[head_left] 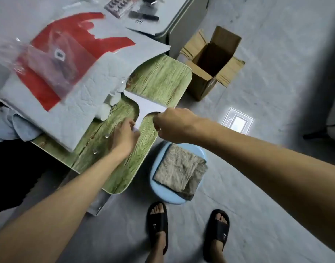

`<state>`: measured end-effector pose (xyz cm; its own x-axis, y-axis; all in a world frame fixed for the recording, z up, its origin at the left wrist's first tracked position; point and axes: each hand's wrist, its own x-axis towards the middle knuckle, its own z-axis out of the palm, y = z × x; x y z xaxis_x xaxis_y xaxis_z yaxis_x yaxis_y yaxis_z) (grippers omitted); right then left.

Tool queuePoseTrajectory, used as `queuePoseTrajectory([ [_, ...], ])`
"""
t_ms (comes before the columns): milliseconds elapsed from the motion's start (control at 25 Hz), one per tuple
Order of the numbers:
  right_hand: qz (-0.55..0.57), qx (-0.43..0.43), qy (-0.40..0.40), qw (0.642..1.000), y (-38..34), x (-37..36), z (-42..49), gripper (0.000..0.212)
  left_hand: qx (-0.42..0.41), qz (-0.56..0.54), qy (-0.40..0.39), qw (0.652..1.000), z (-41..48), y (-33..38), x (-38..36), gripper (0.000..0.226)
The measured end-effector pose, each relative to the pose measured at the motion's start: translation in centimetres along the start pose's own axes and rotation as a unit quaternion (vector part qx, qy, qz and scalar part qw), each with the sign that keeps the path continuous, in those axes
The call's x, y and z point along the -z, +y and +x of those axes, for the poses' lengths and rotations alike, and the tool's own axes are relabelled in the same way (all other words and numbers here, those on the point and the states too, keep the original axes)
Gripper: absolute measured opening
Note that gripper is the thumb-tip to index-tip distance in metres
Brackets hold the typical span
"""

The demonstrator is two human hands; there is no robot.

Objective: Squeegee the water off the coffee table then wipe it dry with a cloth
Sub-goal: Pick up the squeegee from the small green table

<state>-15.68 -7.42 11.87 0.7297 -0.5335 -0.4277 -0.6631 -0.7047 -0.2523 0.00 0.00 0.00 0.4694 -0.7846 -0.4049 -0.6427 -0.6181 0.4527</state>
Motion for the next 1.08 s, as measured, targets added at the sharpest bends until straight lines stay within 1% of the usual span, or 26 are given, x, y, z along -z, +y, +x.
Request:
queuePoseTrajectory([
  [40,-0.004,-0.012,-0.019,1.000,0.3,-0.6,0.6,0.025,0.025,0.002,-0.007,1.000,0.8,-0.7,-0.8,0.039],
  [80,0.004,-0.021,-0.018,1.000,1.0,-1.6,1.4,0.026,0.043,0.029,-0.005,0.999,1.7,-1.4,-1.5,0.043],
  [160,0.011,-0.028,-0.034,0.999,1.9,-3.2,1.9,0.025,0.063,0.104,-0.013,0.992,2.8,-2.8,-2.7,0.037],
  [240,0.027,-0.033,-0.041,0.998,2.8,-3.9,2.0,0.025,0.053,0.145,-0.019,0.988,3.6,-3.1,-2.9,0.028],
  [320,0.041,-0.045,-0.051,0.997,4.0,-4.0,1.4,0.025,0.026,0.145,-0.051,0.988,4.0,-2.2,-2.5,0.022],
  [360,0.044,-0.052,-0.061,0.996,4.6,-3.9,1.0,0.025,0.018,0.128,-0.081,0.988,4.0,-1.5,-2.1,0.019],
  [440,0.047,-0.069,-0.085,0.993,6.3,-2.6,-0.7,0.025,0.008,0.057,-0.150,0.987,3.7,1.1,-0.5,0.019],
  [520,0.050,-0.088,-0.092,0.991,7.8,-0.3,-3.0,0.024,0.026,-0.077,-0.226,0.971,2.6,4.9,1.8,0.023],
  [560,0.056,-0.098,-0.089,0.990,8.4,1.0,-4.3,0.024,0.041,-0.153,-0.261,0.952,1.7,6.9,2.9,0.024],
  [640,0.088,-0.120,-0.077,0.986,9.1,4.3,-7.5,0.023,0.051,-0.246,-0.306,0.918,-0.6,12.0,5.7,0.020],
  [720,0.137,-0.135,-0.059,0.979,9.4,8.7,-11.5,0.022,0.036,-0.277,-0.334,0.900,-3.5,18.1,8.9,0.013],
  [800,0.208,-0.152,-0.024,0.966,10.1,12.9,-16.0,0.020,0.007,-0.290,-0.354,0.889,-6.5,24.5,11.8,0.011],
  [880,0.288,-0.168,0.015,0.943,11.1,17.0,-20.7,0.021,-0.021,-0.296,-0.366,0.882,-9.9,31.1,14.0,0.014],
  [1000,0.406,-0.173,0.076,0.894,13.6,22.2,-27.5,0.022,-0.074,-0.289,-0.376,0.877,-15.0,40.4,16.1,0.016],
  [1080,0.434,-0.183,0.113,0.875,16.1,25.2,-32.4,0.031,-0.102,-0.294,-0.371,0.875,-18.5,46.7,16.7,0.017],
])
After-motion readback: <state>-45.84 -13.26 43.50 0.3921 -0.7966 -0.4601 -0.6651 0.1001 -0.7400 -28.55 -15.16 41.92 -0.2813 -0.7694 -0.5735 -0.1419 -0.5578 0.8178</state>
